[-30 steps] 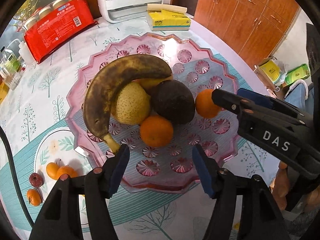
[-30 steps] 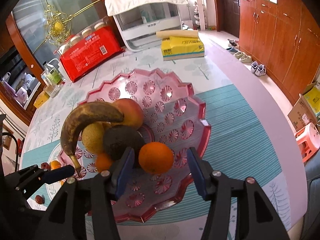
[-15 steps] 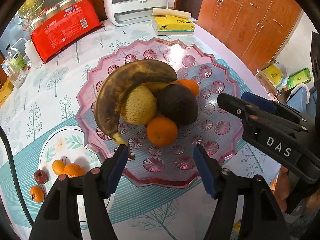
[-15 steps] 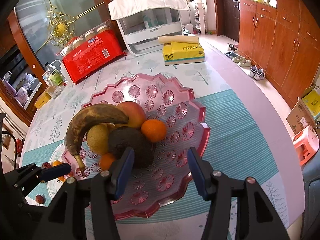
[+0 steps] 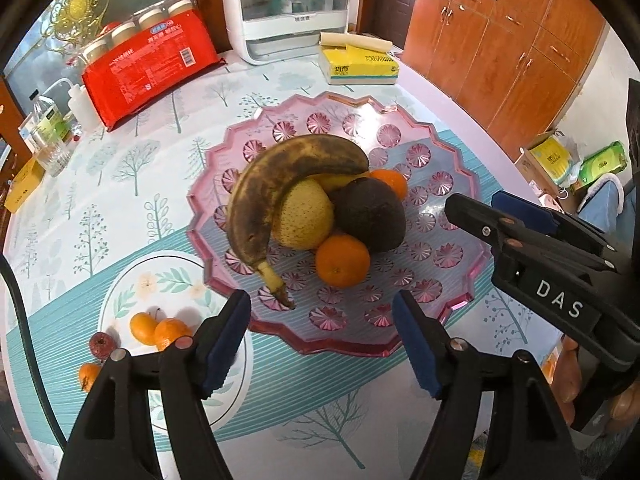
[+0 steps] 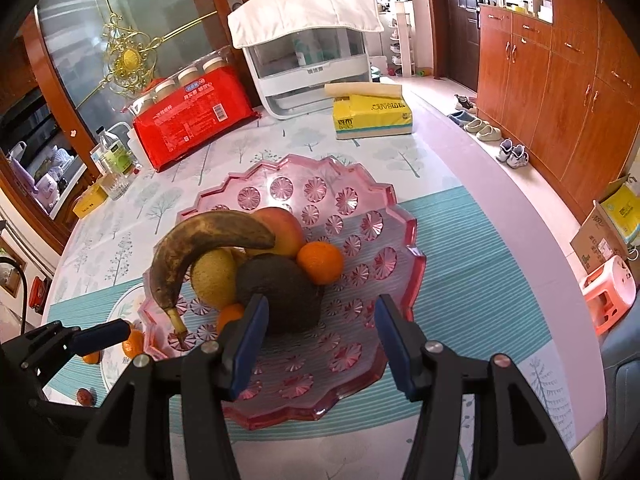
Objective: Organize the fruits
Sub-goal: 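Lift both open tools away from the bowl toward the plate, then grasp an orange on the plate with the left tool while the right tool grasps another orange, then carry the orange with the left tool into the pink bowl while the right tool carries its orange there, then open both tools to release the oranges into the bowl, then lift both open tools away from the pink bowl, then grasp a red lychee with the left tool while the right tool grasps a mandarin on the plate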
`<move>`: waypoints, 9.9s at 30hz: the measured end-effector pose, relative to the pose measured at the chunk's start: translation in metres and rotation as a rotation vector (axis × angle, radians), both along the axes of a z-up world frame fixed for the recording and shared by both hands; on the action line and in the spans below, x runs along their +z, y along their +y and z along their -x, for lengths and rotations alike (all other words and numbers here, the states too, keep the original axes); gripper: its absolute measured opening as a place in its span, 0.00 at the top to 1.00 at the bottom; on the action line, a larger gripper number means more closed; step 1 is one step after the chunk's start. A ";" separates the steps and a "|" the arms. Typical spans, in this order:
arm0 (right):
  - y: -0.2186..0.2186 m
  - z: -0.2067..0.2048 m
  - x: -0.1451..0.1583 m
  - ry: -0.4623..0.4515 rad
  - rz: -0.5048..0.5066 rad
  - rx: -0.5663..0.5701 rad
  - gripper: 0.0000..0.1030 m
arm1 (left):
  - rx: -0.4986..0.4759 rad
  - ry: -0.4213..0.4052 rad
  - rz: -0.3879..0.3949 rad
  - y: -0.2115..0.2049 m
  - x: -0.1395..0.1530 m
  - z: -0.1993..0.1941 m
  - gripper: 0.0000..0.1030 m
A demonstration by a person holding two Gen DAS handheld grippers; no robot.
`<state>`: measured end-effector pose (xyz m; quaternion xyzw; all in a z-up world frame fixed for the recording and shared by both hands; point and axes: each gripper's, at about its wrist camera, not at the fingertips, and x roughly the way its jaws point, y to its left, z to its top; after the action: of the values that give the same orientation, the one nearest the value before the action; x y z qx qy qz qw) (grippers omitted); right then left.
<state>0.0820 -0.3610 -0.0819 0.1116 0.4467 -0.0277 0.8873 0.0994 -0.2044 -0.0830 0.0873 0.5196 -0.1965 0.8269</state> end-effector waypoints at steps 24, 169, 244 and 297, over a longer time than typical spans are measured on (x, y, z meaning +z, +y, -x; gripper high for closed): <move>0.045 0.035 0.044 -0.112 0.010 0.012 0.46 | 0.066 -0.131 -0.019 0.063 0.057 0.035 0.24; 0.041 0.034 0.041 -0.119 0.189 -0.073 0.63 | -0.156 -0.037 -0.069 -0.016 0.016 -0.020 0.63; 0.030 0.038 0.017 -0.087 0.259 -0.143 0.46 | 0.054 -0.193 -0.157 0.008 0.025 0.002 0.21; 0.215 0.054 -0.001 -0.050 0.162 -0.044 0.46 | 0.287 -0.057 -0.152 0.283 -0.009 0.023 0.17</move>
<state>0.0281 -0.1457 -0.0832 0.0502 0.4180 -0.0806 0.9034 0.0762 0.0787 -0.0916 0.0799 0.5165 -0.0338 0.8519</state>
